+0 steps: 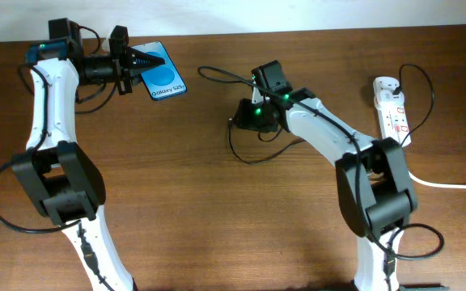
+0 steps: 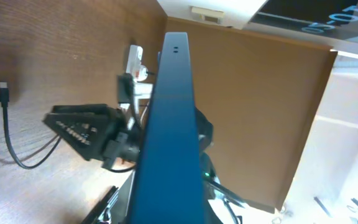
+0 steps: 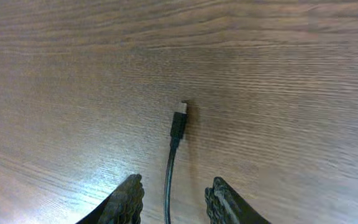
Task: Plug charger to phone and switch on socket
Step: 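Grasp the black USB-C cable end with the right gripper, then lift the cable plug up under the phone's bottom port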
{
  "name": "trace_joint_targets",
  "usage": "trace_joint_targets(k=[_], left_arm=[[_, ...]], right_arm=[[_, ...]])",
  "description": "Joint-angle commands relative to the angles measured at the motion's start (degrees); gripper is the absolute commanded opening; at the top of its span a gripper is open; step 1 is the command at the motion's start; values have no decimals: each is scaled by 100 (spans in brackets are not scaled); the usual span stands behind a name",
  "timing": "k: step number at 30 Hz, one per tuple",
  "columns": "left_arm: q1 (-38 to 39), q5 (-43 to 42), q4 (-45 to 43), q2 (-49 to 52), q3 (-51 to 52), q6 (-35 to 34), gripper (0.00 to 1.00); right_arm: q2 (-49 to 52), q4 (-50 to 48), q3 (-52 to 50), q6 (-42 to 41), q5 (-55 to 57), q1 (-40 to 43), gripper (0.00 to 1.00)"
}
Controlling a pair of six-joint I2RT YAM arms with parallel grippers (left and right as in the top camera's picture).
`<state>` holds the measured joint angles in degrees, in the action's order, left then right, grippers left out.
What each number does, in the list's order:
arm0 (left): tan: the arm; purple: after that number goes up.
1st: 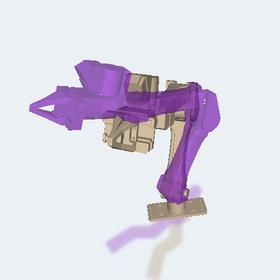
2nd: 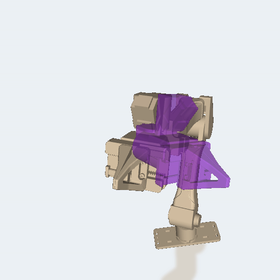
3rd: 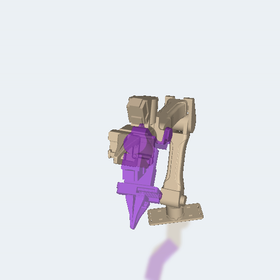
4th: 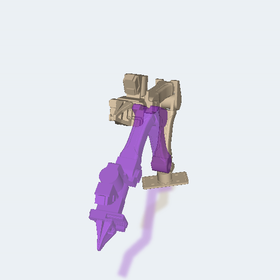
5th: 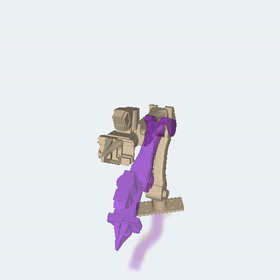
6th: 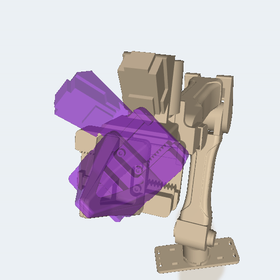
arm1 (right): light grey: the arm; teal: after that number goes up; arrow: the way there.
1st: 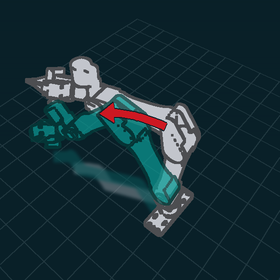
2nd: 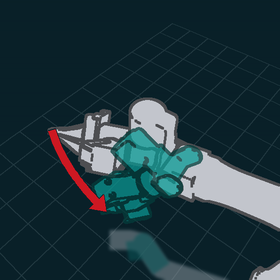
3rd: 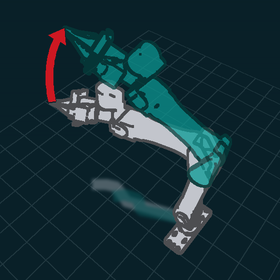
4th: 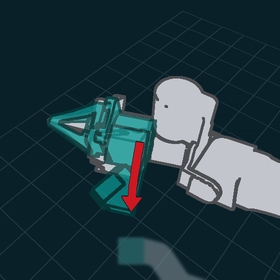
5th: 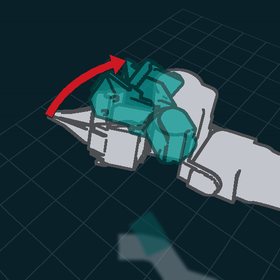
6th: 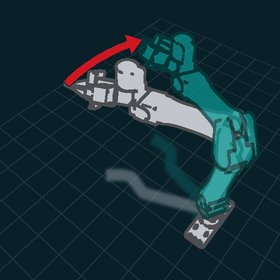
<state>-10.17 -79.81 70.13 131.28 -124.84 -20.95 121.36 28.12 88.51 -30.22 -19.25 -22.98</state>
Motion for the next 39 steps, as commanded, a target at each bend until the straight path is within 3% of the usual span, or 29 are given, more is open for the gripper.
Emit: trace_joint_targets(k=[1, 11, 25, 32, 34, 37, 39], left_arm=[[-50, -400, 7, -90, -61, 136, 0], [-48, -400, 7, -90, -61, 136, 0], [-48, -382, 7, -90, -61, 136, 0], [-48, -380, 4, -90, -61, 247, 0], [-48, -356, 4, -90, -61, 411, 0], [-35, -319, 2, -90, -61, 708, 0], [33, -315, 0, -90, -61, 914, 0]], right_arm=[[219, -118, 55, -7, -201, -37, 38], [592, -444, 52, -9, -264, -247, 30], [876, -645, 55, -52, -280, -256, 27], [946, -627, 55, -2, -267, -168, 4], [728, -492, 55, 50, -332, 9, 4], [-181, -234, 57, 1067, -1043, 404, 4], [-807, 96, 55, 1226, -1102, 603, 4]])
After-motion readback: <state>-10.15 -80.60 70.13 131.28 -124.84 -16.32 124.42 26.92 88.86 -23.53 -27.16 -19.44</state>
